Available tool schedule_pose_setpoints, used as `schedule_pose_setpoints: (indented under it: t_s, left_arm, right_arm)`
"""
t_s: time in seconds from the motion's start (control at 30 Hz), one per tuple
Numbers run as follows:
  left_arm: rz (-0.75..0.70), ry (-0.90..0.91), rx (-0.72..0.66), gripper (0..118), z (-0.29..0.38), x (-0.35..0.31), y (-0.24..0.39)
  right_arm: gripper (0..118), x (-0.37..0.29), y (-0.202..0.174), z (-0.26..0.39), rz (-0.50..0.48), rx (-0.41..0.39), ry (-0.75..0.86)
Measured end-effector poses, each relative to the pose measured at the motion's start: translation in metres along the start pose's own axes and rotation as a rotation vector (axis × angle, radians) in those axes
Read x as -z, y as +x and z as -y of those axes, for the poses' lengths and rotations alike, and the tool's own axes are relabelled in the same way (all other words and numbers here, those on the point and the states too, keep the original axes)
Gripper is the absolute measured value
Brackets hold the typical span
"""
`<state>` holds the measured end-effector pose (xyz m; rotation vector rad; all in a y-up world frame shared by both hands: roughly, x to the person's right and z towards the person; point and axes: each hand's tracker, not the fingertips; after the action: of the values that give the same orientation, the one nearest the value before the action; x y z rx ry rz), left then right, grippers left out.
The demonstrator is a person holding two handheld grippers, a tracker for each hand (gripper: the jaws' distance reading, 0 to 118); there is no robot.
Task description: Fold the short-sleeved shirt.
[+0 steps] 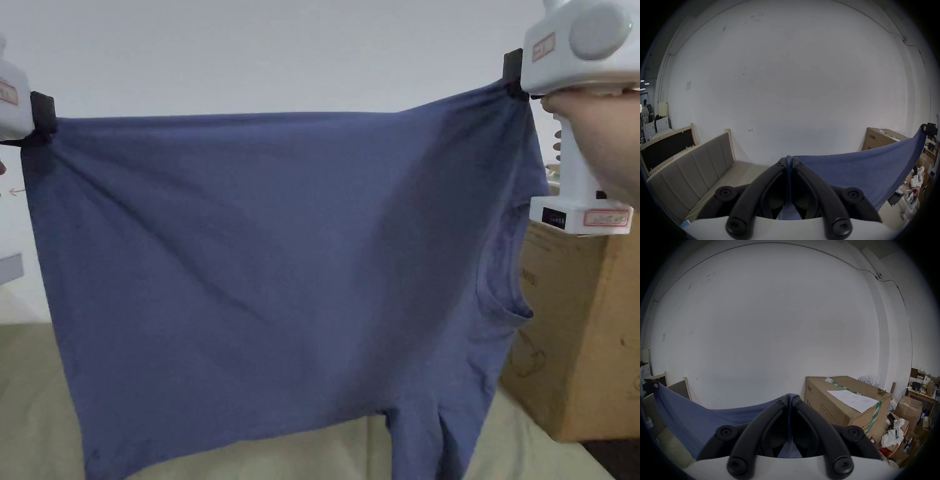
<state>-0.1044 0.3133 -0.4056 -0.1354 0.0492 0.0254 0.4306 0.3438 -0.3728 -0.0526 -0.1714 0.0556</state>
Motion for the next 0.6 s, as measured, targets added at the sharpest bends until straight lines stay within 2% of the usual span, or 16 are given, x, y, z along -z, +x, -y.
schedule_pose_setpoints:
  t_s: [0.1,0.23,0.4,0.5,0.53,0.6]
  left_arm:
    - [-0.013,-0.009,-0.004,7,0.026,0.016,0.000]
    - [0.011,-0.146,-0.018,7,0.099,0.039,0.005]
    - [0.086,-0.384,-0.037,7,0.256,0.026,0.016]
    - [0.111,-0.581,-0.015,7,0.358,-0.001,0.018]
    - [0.123,-0.625,-0.018,7,0.384,-0.016,0.018]
    - [0.155,-0.691,-0.052,7,0.427,-0.047,0.011]
  right_arm:
    - [6,0.010,-0.002,0.028,-0.024,0.026,-0.009]
    - [6,0.025,-0.007,0.119,-0.043,0.043,-0.144]
    - [6,0.019,-0.007,0.299,-0.110,0.090,-0.476]
    - [6,-0.021,-0.004,0.406,-0.147,0.058,-0.690]
    - [6,-0.035,-0.002,0.433,-0.152,0.033,-0.747]
    - [6,-0.072,0.008,0.474,-0.175,0.031,-0.828]
